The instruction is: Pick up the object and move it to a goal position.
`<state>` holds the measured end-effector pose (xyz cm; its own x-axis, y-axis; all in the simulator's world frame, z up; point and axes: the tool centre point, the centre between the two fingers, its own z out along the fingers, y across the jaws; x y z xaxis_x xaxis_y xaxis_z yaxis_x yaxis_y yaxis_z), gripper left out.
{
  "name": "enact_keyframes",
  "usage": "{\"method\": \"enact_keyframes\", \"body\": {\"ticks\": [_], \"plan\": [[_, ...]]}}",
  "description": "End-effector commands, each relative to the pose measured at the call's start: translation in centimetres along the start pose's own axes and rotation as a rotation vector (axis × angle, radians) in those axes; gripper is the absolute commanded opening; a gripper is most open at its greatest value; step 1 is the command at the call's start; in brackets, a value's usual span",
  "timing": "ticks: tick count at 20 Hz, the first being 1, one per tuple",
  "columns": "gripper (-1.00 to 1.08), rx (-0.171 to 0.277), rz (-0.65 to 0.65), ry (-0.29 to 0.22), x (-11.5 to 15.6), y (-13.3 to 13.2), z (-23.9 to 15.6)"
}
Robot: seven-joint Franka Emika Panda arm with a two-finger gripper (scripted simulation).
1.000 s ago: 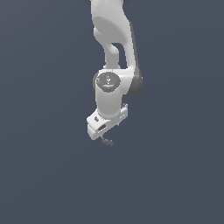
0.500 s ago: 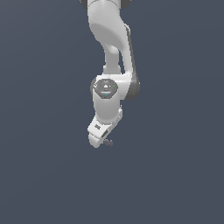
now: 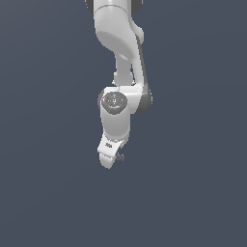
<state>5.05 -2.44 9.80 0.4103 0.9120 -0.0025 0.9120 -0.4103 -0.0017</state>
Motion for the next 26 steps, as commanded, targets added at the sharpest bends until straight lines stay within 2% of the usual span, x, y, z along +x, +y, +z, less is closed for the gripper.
{"method": "enact_keyframes", "body": {"ticks": [1, 11, 21, 26], "plan": [[1.00, -0.001, -0.032, 0.001, 0.0, 0.2, 0.1], [1.00, -0.001, -0.061, 0.002, -0.1, 0.3, 0.5], [1.00, -0.002, -0.066, 0.002, 0.0, 0.2, 4.9], [1.00, -0.002, -0.066, 0.002, 0.0, 0.4, 5.3]]}}
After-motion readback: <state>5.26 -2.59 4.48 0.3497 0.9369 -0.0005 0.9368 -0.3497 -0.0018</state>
